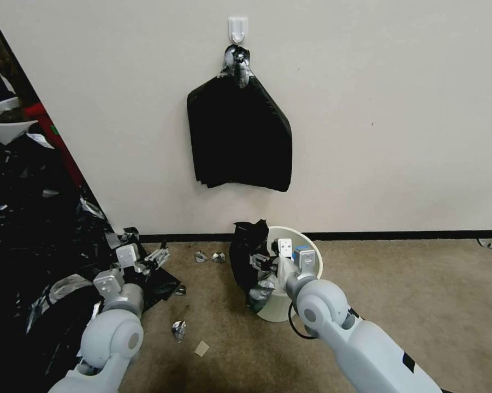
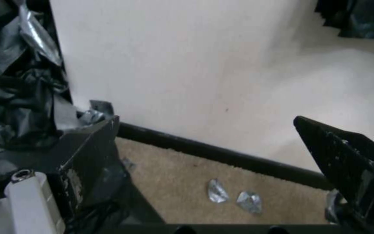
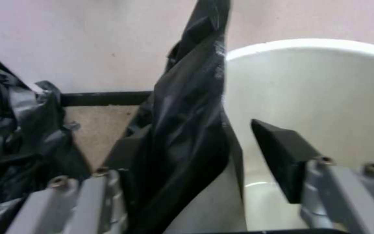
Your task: Place a trash bag onto the trash bin.
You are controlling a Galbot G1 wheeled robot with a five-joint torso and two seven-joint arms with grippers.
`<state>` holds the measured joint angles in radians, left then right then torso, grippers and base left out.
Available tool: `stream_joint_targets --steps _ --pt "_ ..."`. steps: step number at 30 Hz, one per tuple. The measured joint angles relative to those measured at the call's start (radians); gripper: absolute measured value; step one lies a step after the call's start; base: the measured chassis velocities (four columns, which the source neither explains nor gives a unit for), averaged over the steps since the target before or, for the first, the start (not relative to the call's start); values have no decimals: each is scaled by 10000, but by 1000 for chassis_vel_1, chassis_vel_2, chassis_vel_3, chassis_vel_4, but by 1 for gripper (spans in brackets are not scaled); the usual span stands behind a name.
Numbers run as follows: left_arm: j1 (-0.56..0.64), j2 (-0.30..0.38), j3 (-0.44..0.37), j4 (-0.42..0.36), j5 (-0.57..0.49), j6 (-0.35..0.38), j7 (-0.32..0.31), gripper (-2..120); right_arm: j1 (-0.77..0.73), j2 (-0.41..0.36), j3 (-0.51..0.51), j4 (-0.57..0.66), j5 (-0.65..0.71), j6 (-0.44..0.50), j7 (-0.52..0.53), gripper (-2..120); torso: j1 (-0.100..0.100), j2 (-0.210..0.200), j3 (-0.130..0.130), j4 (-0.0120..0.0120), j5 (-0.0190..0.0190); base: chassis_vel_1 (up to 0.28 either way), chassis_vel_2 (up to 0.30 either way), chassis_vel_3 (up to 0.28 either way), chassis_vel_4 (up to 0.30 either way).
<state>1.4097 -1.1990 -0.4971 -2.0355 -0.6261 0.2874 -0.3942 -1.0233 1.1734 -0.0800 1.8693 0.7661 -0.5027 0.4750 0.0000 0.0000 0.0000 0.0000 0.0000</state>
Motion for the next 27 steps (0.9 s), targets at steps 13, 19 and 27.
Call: stream_joint_targets --steps 13,19,27 --pt "-1131 53 1345 940 -1733 -92 1705 100 -627 328 -87 71 -649 1174 1015 12 1 -1 0 -1 0 0 0 0 0" --pt "-2082 -302 2369 1791 -2335 784 1884 100 -1207 686 -8 110 -1366 2056 1365 0 1 0 0 -1 0 0 0 0 0" --pt "-2991 -769 3416 2396 -2492 1967 1398 100 -1611 907 101 16 -2440 2531 1203 0 0 0 0 0 1 0 0 0 0"
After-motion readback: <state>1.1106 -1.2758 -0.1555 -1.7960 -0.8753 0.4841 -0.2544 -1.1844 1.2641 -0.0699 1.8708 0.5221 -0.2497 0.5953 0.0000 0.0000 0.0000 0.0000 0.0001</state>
